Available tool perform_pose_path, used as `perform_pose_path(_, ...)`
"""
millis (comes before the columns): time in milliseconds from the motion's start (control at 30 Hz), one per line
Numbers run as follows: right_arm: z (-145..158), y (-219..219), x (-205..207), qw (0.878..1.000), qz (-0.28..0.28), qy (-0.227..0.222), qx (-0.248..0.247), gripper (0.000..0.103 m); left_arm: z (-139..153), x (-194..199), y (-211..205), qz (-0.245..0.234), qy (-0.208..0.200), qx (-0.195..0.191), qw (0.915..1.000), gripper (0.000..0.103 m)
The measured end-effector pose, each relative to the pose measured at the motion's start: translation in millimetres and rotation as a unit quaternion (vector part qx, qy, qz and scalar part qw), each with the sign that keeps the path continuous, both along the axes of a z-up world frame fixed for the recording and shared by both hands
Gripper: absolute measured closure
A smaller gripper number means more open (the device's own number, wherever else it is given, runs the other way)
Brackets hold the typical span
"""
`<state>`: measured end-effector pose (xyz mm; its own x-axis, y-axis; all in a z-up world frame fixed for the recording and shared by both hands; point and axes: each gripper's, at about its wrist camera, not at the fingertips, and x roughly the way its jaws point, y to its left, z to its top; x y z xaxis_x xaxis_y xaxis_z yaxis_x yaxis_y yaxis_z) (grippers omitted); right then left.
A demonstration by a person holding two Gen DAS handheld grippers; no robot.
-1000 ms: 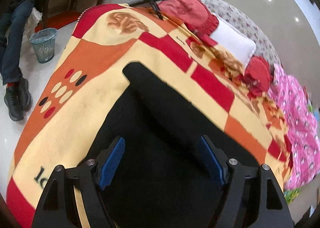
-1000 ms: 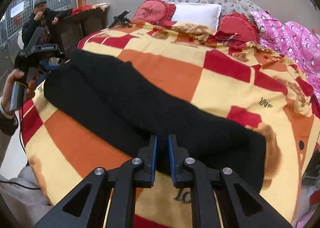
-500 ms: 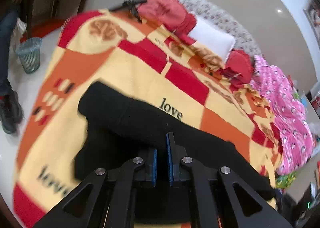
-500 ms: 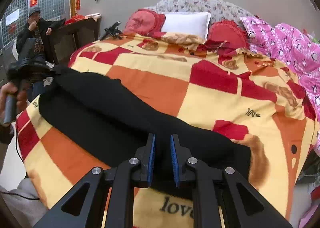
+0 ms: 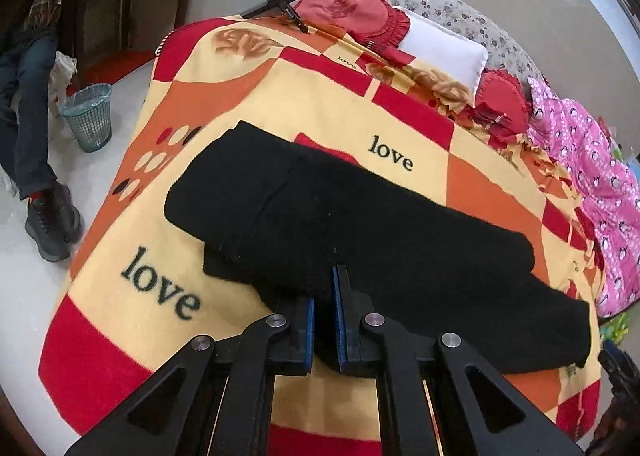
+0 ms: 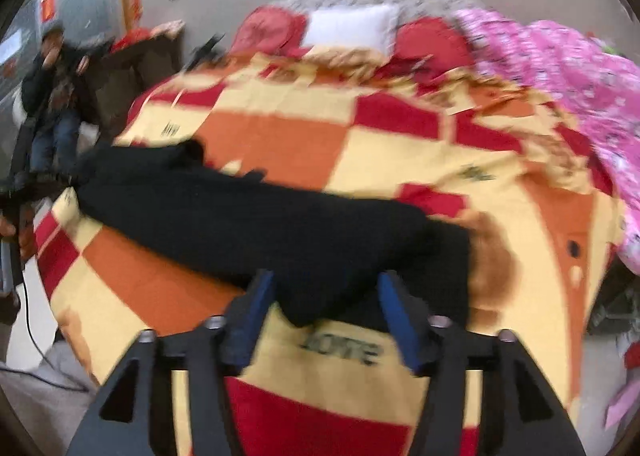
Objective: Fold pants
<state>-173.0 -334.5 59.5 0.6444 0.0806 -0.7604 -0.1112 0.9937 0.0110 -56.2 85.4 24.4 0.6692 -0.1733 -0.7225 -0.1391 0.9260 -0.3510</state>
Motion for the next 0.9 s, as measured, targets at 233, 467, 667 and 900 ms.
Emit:
perform_pose_path(233, -3, -62, 10, 0.992, -0.120, 0.009, 0.043, 0.033, -9, 0, -3, -0.002, 0.000, 0.009, 1.0000, 0.096)
perform_pose_path(467, -33, -48, 57, 0.994, -0.101, 0.038, 0.028, 0.035, -8, 8, 0, -0.004, 0.011, 0.010, 0.9999, 0.096)
perform_pose_path(667, -40, -46, 79, 0.992, -0.094, 0.042, 0.074, 0.064, -9, 18, 0, -0.004, 0.014, 0.009, 0.9998, 0.096)
perform_pose_path(900, 8, -15, 94, 0.975, 0.019, -0.039, 0.219, 0.057, -8, 23, -5, -0.002, 0.013, 0.009, 0.9999, 0.096)
